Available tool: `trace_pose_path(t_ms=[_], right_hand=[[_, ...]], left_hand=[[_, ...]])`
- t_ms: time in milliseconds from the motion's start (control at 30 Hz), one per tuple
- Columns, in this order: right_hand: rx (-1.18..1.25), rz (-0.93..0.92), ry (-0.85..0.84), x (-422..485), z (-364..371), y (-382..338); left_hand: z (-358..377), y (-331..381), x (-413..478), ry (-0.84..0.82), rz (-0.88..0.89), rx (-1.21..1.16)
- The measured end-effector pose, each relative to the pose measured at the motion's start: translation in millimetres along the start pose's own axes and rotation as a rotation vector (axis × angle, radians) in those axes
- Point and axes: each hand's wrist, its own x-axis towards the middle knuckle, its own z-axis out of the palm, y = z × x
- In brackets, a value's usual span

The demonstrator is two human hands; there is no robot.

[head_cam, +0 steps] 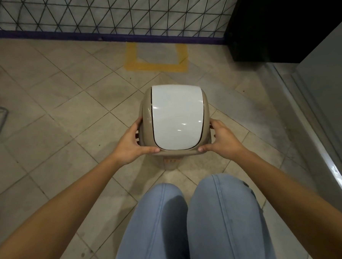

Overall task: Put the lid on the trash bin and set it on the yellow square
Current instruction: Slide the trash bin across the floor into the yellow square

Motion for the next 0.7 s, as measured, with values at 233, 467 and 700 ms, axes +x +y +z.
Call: trace_pose_path(t_ms=[233, 467, 700], right_hand=[[0.008, 0.036, 0.026, 12, 1, -3], [0.013, 0.064, 0.050, 29, 0, -3], [0.022, 0.040, 0.039, 55, -8, -3]], left_hand=[[-4, 4, 13, 0.021, -0.009, 0.027], [-1, 5, 28, 0.082, -0.005, 0.039], [8, 13, 58, 0.160, -0.013, 0.033]])
